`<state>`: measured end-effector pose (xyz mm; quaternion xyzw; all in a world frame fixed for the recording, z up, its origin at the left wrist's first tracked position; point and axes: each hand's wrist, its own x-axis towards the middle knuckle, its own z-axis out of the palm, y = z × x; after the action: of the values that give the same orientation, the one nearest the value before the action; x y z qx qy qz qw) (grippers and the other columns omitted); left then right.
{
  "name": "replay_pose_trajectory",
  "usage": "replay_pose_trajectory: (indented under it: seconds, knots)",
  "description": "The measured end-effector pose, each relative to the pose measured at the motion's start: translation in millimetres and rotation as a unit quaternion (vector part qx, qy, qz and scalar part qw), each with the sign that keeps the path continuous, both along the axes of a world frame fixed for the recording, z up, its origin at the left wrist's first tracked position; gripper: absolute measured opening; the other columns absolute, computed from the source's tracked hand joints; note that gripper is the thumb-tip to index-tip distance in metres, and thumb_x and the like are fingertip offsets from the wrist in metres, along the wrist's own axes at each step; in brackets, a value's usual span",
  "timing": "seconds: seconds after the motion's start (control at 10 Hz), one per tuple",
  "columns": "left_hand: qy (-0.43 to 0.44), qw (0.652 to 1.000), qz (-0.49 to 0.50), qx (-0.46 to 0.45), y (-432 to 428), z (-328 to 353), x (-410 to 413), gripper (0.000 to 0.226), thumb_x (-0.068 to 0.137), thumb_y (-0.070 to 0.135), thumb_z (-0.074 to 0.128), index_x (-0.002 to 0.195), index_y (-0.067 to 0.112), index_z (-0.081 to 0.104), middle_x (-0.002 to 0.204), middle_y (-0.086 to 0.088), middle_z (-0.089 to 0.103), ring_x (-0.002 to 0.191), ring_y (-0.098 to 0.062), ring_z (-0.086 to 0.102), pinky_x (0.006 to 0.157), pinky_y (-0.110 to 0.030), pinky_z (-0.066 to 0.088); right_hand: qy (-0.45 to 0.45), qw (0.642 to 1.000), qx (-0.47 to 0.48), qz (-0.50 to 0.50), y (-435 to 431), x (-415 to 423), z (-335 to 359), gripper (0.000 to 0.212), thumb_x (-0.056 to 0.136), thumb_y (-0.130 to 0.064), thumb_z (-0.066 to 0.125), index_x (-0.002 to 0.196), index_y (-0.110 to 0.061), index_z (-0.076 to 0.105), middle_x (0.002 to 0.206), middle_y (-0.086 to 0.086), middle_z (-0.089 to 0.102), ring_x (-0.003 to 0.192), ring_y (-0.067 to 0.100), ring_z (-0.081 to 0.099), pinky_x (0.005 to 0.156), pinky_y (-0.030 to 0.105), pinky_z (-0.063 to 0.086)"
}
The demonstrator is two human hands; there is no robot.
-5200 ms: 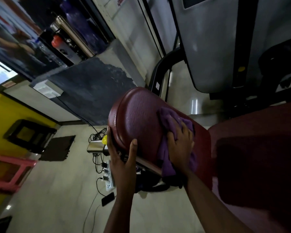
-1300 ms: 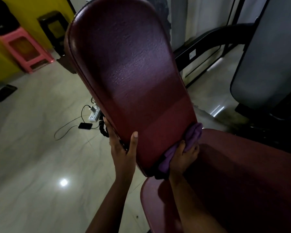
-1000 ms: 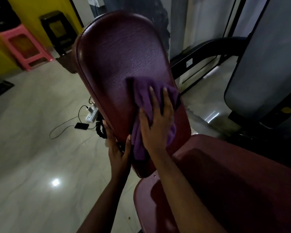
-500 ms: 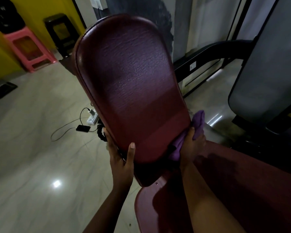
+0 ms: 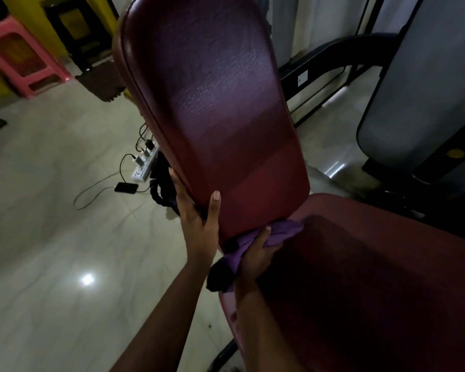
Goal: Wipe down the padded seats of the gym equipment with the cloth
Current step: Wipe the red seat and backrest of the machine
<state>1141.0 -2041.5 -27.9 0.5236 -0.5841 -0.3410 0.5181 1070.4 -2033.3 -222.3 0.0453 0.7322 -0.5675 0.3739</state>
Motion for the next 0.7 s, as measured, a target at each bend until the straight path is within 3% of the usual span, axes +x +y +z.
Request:
replay_pose_trajectory:
  seconds: [0.1, 0.2, 0.3, 0.4, 0.5, 0.6, 0.7]
  knots:
    - [-0.052, 0.998, -0.017, -0.023, -2, -3, 13, 0.086, 0.082, 0.061, 0.054, 0.145, 0.046, -0.003, 0.158, 0.005, 0.018, 0.141, -0.019, 0.033, 0.11, -0.051, 0.036, 0.153, 0.984, -0.016, 0.09, 50, 12, 88, 0.064, 0.09, -0.054, 0.044, 0.14, -0.017, 0.034, 0.141, 0.012, 0.046, 0.128, 0.025, 0.046, 0.108, 0.042, 0.036]
    - [-0.043, 0.998, -0.038, -0.007, 2, -5, 17, 0.088, 0.078, 0.063, 0.057, 0.142, 0.053, -0.003, 0.156, -0.001, 0.023, 0.137, -0.024, 0.039, 0.105, -0.052, 0.041, 0.242, 0.954, -0.027, 0.176, 72, -23, 116, 0.062, 0.086, -0.044, 0.051, 0.138, -0.013, 0.039, 0.141, 0.011, 0.046, 0.129, 0.02, 0.044, 0.111, 0.034, 0.031]
    - [-0.051, 0.998, -0.043, 0.01, 8, -7, 20, 0.087, 0.078, 0.055, 0.061, 0.137, 0.061, -0.003, 0.154, -0.001, 0.022, 0.137, -0.025, 0.036, 0.104, -0.054, 0.041, 0.454, 0.844, 0.098, 0.27, 83, -97, 127, 0.06, 0.075, -0.022, 0.07, 0.131, -0.017, 0.049, 0.133, 0.016, 0.05, 0.117, 0.035, 0.048, 0.097, 0.04, 0.039]
    - [-0.06, 0.998, -0.031, 0.007, 12, -12, 16, 0.088, 0.078, 0.05, 0.061, 0.137, 0.061, -0.003, 0.153, 0.004, 0.021, 0.138, -0.023, 0.035, 0.103, -0.053, 0.042, 0.491, 0.778, 0.225, 0.321, 78, -129, 112, 0.056, 0.072, -0.026, 0.074, 0.125, -0.02, 0.056, 0.123, 0.023, 0.054, 0.108, 0.045, 0.052, 0.085, 0.052, 0.045]
    - [-0.061, 0.998, -0.023, 0.011, 20, -22, 13, 0.088, 0.078, 0.047, 0.061, 0.136, 0.063, -0.004, 0.153, 0.011, 0.018, 0.14, -0.021, 0.031, 0.104, -0.053, 0.042, 0.527, 0.672, 0.255, 0.453, 64, -137, 75, 0.044, 0.076, -0.035, 0.055, 0.116, -0.02, 0.064, 0.12, 0.025, 0.06, 0.111, 0.045, 0.056, 0.086, 0.063, 0.042]
    - [-0.053, 0.998, -0.027, 0.01, 22, -28, 14, 0.087, 0.078, 0.047, 0.06, 0.135, 0.064, -0.004, 0.15, 0.023, 0.016, 0.141, -0.02, 0.03, 0.104, -0.051, 0.043, 0.548, 0.604, 0.259, 0.518, 45, -138, 54, 0.05, 0.073, -0.039, 0.038, 0.108, -0.02, 0.069, 0.116, 0.021, 0.064, 0.109, 0.04, 0.06, 0.084, 0.064, 0.043]
    - [-0.058, 0.998, -0.03, 0.014, 20, -31, 15, 0.088, 0.077, 0.046, 0.061, 0.136, 0.061, -0.003, 0.137, 0.047, 0.013, 0.137, -0.004, 0.031, 0.104, -0.042, 0.045, 0.559, 0.539, 0.241, 0.582, 33, -118, 54, 0.04, 0.069, -0.034, 0.041, 0.087, -0.02, 0.073, 0.101, 0.017, 0.07, 0.098, 0.037, 0.065, 0.077, 0.062, 0.049]
